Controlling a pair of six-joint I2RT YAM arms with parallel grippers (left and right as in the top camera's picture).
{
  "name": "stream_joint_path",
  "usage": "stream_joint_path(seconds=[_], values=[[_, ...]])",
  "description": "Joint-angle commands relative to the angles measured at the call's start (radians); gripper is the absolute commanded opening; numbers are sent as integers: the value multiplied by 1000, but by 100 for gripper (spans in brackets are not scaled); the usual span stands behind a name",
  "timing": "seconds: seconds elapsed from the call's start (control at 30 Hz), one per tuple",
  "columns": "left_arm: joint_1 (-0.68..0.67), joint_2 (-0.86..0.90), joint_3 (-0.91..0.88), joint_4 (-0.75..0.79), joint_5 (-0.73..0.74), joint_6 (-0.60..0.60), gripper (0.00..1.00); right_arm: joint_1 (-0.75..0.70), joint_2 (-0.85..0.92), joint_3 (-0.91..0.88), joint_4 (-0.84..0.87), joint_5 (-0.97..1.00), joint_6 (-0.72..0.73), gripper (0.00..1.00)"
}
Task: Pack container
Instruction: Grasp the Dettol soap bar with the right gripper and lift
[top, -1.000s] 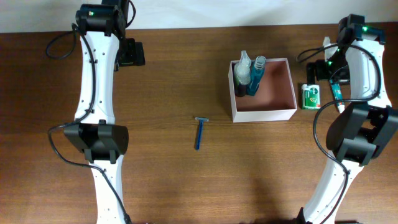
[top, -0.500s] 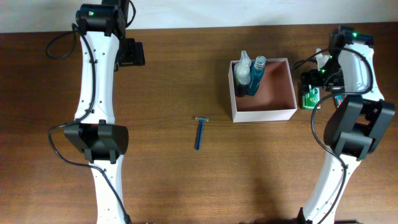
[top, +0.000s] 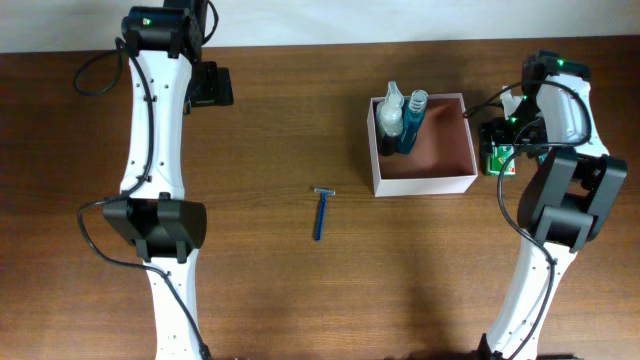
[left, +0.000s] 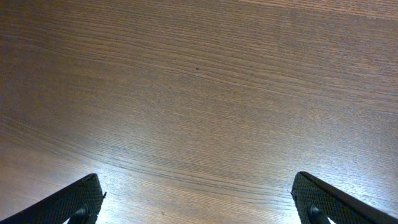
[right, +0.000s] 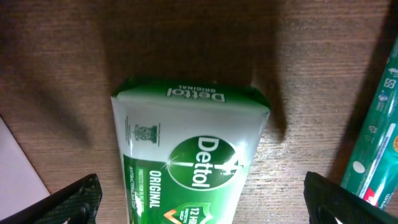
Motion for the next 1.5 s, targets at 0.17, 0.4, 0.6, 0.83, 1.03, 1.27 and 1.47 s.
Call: stream_joint_path(seconds=[0.17, 0.4, 0.6, 0.83, 1.03, 1.27, 1.47], values=[[2, -26, -2, 2, 3, 16, 99, 1, 15, -9, 10, -6, 1, 99], [2, -26, -2, 2, 3, 16, 99, 1, 23, -9, 15, -5, 1, 99], [2, -26, -2, 2, 3, 16, 99, 1, 55, -9, 17, -6, 1, 99], [2, -26, -2, 2, 3, 16, 99, 1, 60, -9, 46, -6, 1, 99], [2, -26, -2, 2, 3, 16, 99, -1, 60, -9, 55, -6, 1, 100], [2, -26, -2, 2, 3, 16, 99, -8, 60, -8, 57, -6, 2, 78], [2, -26, -2, 2, 3, 16, 99, -8, 60, -8, 57, -5, 2, 65]])
